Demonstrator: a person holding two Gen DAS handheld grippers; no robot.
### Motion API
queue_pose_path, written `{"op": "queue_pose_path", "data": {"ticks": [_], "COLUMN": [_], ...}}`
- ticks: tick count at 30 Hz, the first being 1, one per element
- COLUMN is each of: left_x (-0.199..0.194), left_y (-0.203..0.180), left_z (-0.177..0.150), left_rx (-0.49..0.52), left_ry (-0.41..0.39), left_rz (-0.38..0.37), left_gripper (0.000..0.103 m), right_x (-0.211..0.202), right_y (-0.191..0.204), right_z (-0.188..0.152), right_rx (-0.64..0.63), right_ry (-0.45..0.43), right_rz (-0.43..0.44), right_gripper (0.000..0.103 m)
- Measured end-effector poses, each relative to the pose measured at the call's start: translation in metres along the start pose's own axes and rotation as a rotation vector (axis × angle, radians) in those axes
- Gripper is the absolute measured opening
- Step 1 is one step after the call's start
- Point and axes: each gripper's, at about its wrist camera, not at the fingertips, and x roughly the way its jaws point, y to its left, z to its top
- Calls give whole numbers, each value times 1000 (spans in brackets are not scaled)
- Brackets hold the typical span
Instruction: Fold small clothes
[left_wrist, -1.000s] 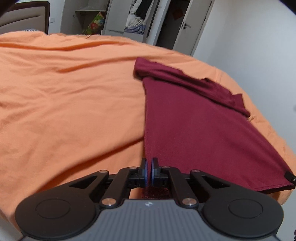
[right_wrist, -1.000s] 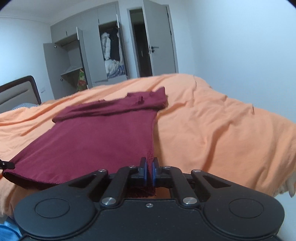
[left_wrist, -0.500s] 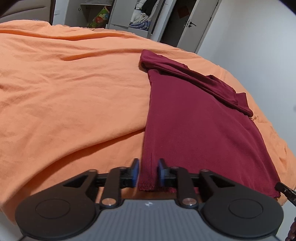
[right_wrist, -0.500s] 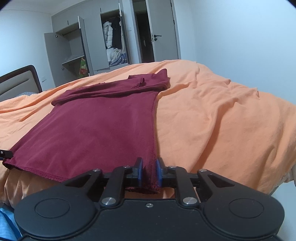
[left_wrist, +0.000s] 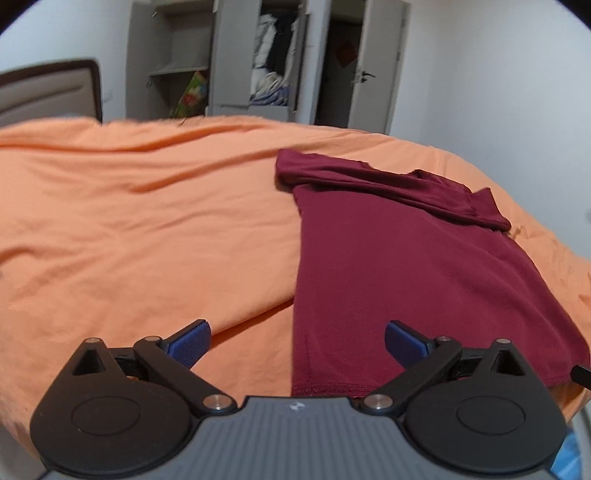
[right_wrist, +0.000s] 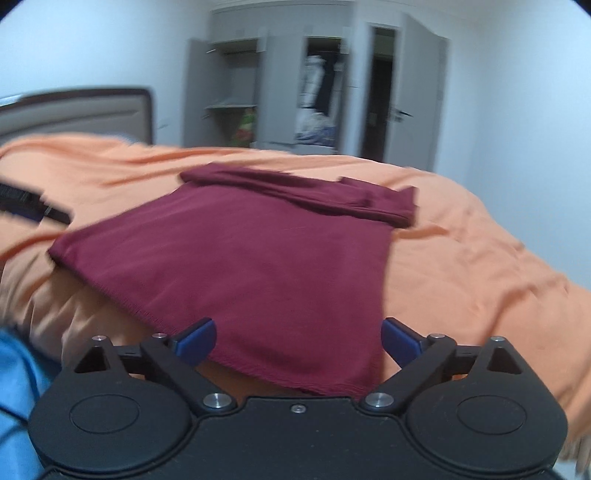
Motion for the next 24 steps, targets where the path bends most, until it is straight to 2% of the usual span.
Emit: {"op": "queue_pose_path", "data": {"ticks": [5, 8, 12, 14, 15, 16, 17, 19, 24], "left_x": [1, 5, 8, 8, 8, 7, 5, 2, 2], "left_y": [-22, -36, -52, -59, -62, -65, -68, -73, -83], "left_z": [-2, -2, -1, -1, -2, -2, -3, -8, -23], "left_rx": [90, 127, 163, 188, 203, 222, 246, 300, 417], "left_ry": [-32, -35, -38, -47, -52, -60, -69, -87, -83], "left_rz": [-26, -61, -123, -156, -172, -189, -207, -242, -290], "left_gripper": [103, 103, 103, 103, 102, 102, 103, 102, 102], "right_x": [17, 28, 41, 44, 44, 43, 42, 38, 36], "right_y": [21, 35, 54, 59, 61, 61, 61, 60, 37], "right_z": [-2, -5, -10, -10, -9, -8, -6, -2, 19], "right_rx": [-139, -243, -378, -416, -421, -419, -418, -410, -217], "right_ry": [47, 58, 47, 23, 15, 9, 0, -28, -31], "right_rz": [53, 55, 20, 23, 45, 74, 100, 116, 169], "right_gripper": [97, 97, 88, 78, 59, 34, 25, 17, 14]}}
